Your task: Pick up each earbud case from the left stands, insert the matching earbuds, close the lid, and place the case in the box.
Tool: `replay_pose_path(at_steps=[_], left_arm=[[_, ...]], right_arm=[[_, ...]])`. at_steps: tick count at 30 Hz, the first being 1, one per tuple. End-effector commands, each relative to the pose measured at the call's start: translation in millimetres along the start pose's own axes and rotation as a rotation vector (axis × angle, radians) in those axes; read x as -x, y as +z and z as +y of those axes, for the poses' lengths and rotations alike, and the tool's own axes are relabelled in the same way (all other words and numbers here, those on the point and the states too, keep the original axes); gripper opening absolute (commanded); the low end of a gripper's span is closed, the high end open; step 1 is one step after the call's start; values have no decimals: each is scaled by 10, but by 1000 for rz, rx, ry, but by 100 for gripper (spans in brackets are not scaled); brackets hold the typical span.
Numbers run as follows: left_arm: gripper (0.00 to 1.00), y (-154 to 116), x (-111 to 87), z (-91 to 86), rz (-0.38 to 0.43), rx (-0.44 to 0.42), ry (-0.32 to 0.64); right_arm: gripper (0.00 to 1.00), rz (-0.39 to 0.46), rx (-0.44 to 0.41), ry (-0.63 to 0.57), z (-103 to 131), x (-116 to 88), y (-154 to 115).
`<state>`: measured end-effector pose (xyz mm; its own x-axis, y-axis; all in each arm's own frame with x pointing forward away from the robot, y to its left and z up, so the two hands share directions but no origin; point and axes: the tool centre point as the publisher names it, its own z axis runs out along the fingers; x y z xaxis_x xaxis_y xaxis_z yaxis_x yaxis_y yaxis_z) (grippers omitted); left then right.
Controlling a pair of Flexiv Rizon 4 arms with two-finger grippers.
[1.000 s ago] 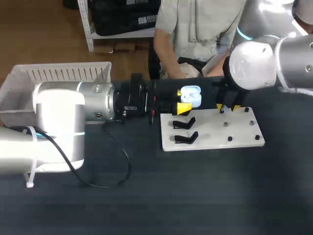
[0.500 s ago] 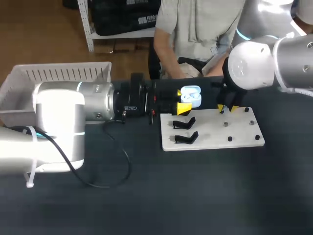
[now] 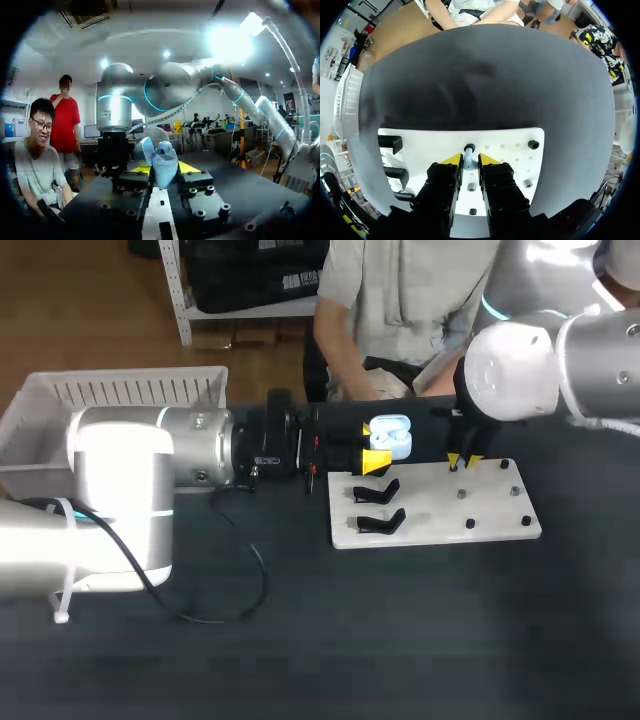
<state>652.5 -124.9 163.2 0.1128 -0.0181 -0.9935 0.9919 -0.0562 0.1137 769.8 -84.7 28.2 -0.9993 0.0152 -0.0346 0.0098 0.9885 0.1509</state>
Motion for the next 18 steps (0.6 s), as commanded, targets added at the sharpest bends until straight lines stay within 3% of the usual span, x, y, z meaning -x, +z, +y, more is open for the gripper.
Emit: replay_pose_path(at_steps=[1,8,18], left_arm=[[0,1,-2,-1,-1,1,1],[0,1,-2,-1,-1,1,1],[0,1,-2,-1,-1,1,1]], right_arm=[[0,-3,-2,1,6,-32,-86],[0,-27,9,-1,-26,-176,-405],[0,-85,27,-2,-179,-596,-1186]])
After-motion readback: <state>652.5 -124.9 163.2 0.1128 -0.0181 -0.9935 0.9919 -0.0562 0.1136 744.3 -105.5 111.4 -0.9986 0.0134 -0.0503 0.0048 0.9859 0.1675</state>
